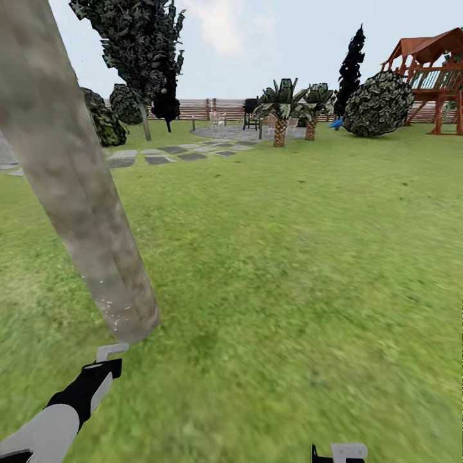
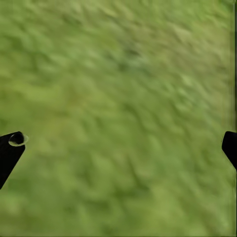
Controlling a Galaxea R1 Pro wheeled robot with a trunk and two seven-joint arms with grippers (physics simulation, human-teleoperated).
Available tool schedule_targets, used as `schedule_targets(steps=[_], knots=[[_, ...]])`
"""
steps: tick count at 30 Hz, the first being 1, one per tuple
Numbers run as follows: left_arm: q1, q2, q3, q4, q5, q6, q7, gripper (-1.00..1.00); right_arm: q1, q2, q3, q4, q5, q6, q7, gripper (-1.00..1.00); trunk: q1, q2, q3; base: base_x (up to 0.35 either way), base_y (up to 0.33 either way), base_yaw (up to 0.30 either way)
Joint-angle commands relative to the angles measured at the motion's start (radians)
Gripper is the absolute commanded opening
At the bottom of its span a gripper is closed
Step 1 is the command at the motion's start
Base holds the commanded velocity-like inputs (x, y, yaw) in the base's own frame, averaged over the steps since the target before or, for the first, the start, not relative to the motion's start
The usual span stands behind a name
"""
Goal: In the garden, pick up the pesticide atomizer on the floor and spray pesticide onto both trees until each tree trunk is fully covered.
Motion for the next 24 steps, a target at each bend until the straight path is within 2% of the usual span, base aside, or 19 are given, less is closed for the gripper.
schedule_targets(steps=[1, 4, 13, 21, 24], knots=[[0.0, 0.0, 0.0, 0.0, 0.0, 0.0, 0.0, -1.0, 0.0, 0.0, 0.0, 0.0, 0.0, 0.0, 0.0, 1.0, 0.0, 0.0, 0.0, 0.159, -0.262, 0.001], [0.0, 0.0, 0.0, 0.0, 0.0, 0.0, 0.001, -1.0, 0.0, 0.0, 0.0, 0.0, 0.0, 0.0, 0.0, 1.0, 0.0, 0.0, 0.0, 0.16, -0.261, 0.08], [0.0, 0.0, 0.0, 0.0, 0.0, 0.0, 0.001, -1.0, 0.0, 0.0, 0.0, 0.0, 0.0, 0.0, 0.0, 1.0, 0.0, 0.0, 0.0, 0.165, -0.256, 0.26], [0.0, 0.0, 0.0, 0.0, 0.0, 0.0, 0.002, -1.0, 0.0, 0.0, 0.0, 0.0, 0.0, 0.0, 0.0, 1.0, 0.0, 0.0, 0.0, 0.204, -0.228, 0.035], [0.0, 0.0, 0.0, 0.0, 0.0, 0.0, 0.002, -1.0, 0.0, 0.0, 0.0, 0.0, 0.0, 0.0, 0.0, 1.0, 0.0, 0.0, 0.0, 0.203, -0.227, 0.207]])
